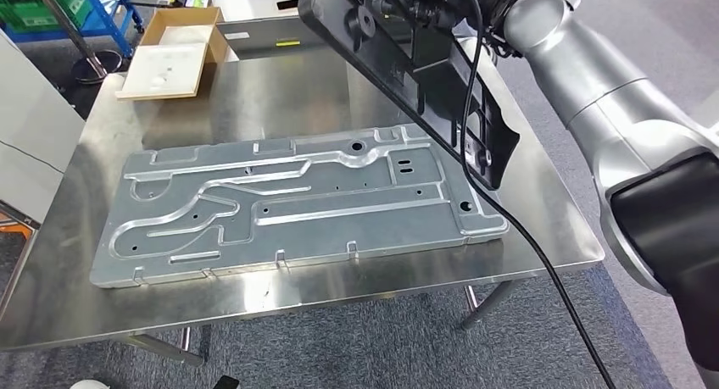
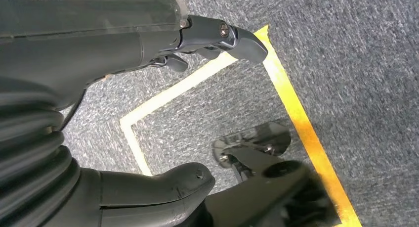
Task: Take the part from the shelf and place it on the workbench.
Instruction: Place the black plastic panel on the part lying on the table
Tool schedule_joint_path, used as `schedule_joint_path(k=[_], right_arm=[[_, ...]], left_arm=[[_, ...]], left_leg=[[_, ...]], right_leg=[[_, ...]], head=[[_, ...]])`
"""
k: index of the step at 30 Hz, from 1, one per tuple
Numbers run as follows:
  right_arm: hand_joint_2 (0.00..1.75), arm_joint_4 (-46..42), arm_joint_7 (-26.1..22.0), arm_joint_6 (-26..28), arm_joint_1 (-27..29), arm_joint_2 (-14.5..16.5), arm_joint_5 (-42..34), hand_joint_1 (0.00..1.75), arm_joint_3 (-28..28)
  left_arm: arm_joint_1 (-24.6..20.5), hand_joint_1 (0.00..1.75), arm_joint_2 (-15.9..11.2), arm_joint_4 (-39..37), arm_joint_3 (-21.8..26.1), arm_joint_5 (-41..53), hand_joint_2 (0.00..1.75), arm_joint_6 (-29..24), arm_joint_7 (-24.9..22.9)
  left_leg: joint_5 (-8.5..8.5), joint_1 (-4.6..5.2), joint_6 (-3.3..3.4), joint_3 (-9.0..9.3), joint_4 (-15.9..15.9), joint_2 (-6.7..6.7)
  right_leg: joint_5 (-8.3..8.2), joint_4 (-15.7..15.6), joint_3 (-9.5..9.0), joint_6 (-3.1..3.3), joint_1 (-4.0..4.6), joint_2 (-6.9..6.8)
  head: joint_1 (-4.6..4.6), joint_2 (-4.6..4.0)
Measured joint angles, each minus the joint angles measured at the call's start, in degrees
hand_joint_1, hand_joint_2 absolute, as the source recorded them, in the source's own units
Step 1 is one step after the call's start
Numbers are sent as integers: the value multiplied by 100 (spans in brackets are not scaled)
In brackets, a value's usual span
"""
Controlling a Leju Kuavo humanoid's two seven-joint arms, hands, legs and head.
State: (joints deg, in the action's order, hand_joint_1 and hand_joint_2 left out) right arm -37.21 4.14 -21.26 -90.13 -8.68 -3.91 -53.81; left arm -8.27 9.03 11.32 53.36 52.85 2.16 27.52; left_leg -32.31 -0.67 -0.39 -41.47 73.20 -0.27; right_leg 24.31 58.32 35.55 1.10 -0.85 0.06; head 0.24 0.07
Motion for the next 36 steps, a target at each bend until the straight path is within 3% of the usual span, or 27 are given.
schedule_joint_path(k=[1, 2, 4, 6, 9, 11, 13, 15, 16, 17, 18, 20, 22, 25, 27, 30, 31, 32, 33, 34, 36], right_arm=[[0, 11, -9, 27, 5, 0, -5, 0, -21], [0, 24, -19, 69, 10, 0, -6, 0, -40], [0, 45, -44, 263, 14, 0, 55, 0, -61], [0, 67, -77, 593, 13, -1, 188, 0, -92], [0, 104, -122, 906, 41, 2, 328, 0, -158], [0, 136, -161, 1056, 61, 0, 439, 0, -188], [0, 175, -108, 1509, 93, 2, 788, 0, -215], [0, 227, -14, 2018, 179, 8, 1177, 0, -232], [0, 260, -1, 2032, 230, 8, 1206, 0, -227], [0, 293, 9, 1862, 268, 7, 1155, 0, -215], [0, 323, 30, 1633, 292, 8, 1088, 0, -195], [0, 366, 59, 1390, 303, 22, 1053, 0, -149], [0, 405, 4, 1469, 316, 47, 1050, 0, -80], [0, 464, -59, 1490, 362, 72, 1051, 0, -3], [0, 496, -33, 1528, 379, 88, 1175, 0, 3], [0, 552, 65, 1574, 386, 108, 1380, 0, 11], [0, 570, 82, 1604, 394, 117, 1419, 0, 21], [0, 586, 97, 1649, 404, 128, 1450, 0, 32], [0, 602, 107, 1689, 415, 135, 1468, 0, 46], [0, 616, 114, 1715, 423, 142, 1476, 0, 62], [0, 639, 120, 1744, 423, 153, 1478, 0, 99]], left_arm=[[2, 0, 0, 0, 3, 1, 175, -2, 1], [4, 0, 0, 0, 7, 2, 175, -7, 2], [3, 0, -2, 0, 20, 4, 175, -20, 2], [-2, 0, -4, 0, 33, 5, 175, -31, 1], [0, 0, -3, 0, 45, 9, 175, -35, -1], [-2, 0, 0, 0, 55, 16, 175, -38, -2], [-13, 0, 2, 0, 71, 34, 175, -61, -10], [-23, 0, 3, 0, 87, 49, 175, -93, -22], [-21, 0, 3, 0, 95, 54, 175, -100, -25], [-15, 0, 3, 0, 104, 58, 175, -101, -27], [-10, 0, 3, 0, 114, 66, 175, -100, -27], [-12, 0, 12, 0, 128, 83, 175, -103, -28], [-23, 0, 25, 0, 134, 95, 175, -108, -29], [-26, 0, 30, 0, 139, 96, 175, -109, -30], [-26, 0, 29, 0, 140, 98, 175, -109, -28], [-16, 0, 28, 0, 145, 105, 175, -110, -28], [-12, 0, 28, 0, 148, 109, 175, -111, -29], [-11, 0, 27, 0, 152, 113, 175, -114, -31], [-12, 0, 25, 0, 156, 115, 175, -116, -31], [-13, 0, 20, 0, 160, 117, 175, -118, -31], [-18, 0, 11, 0, 163, 120, 175, -120, -31]], left_leg=[[-13, -6, -11, -88, 164, 0], [84, -10, -16, -72, 109, 2], [479, -17, -4, 249, -602, 5], [717, -3, 33, 572, -1279, 3], [749, 17, 122, 639, -1452, -8], [791, 6, 204, 653, -1507, 1], [823, -4, 268, 663, -1550, 10], [824, 3, 291, 659, -1549, 7], [822, 7, 294, 661, -1543, 2], [818, 11, 295, 662, -1534, -3], [812, 18, 295, 663, -1523, -8], [791, 44, 282, 659, -1497, -9], [775, 65, 247, 645, -1478, -7], [758, 61, 167, 634, -1472, -5], [590, 58, 107, 540, -1253, -4], [83, 16, 27, 79, -222, -1], [12, 0, 6, -52, 50, 0], [50, -13, -9, -93, 122, 1], [198, -25, -20, -22, -43, 3], [416, -38, -24, 147, -411, 6], [684, -40, -3, 491, -1132, 6]], right_leg=[[5, 9, 0, 1, 1, 0], [12, 20, 0, -3, 0, 2], [34, 45, -7, -31, -3, 4], [48, 68, 5, -80, 14, 8], [20, 45, 20, -170, 26, 14], [93, 124, 55, -230, 12, 10], [393, 624, 276, -269, 1, 6], [722, 1382, 627, -295, 2, 5], [772, 1615, 744, -298, 2, 5], [709, 1631, 764, -290, 4, 5], [544, 1414, 673, -270, 7, 5], [161, 618, 299, -199, 32, 3], [6, 120, 70, -143, 69, -2], [-4, 37, 44, -91, 76, -9], [-32, -18, 18, -35, 35, -22], [-41, -28, 18, 9, 16, -28], [-35, -17, 21, 11, 16, -24], [-26, -2, 22, 8, 13, -20], [-12, 18, 22, -1, 9, -16], [7, 44, 20, -17, 5, -12], [43, 97, 36, -65, 12, -6]], head=[[0, 0], [0, 0], [0, 0], [0, 0], [2, 0], [2, 0], [3, 0], [3, 0], [3, 1], [3, 1], [3, 1], [2, 0], [2, 0], [3, 0], [1, 0], [-1, 1], [-1, 1], [-1, 1], [-1, 1], [0, 0], [1, 1]])
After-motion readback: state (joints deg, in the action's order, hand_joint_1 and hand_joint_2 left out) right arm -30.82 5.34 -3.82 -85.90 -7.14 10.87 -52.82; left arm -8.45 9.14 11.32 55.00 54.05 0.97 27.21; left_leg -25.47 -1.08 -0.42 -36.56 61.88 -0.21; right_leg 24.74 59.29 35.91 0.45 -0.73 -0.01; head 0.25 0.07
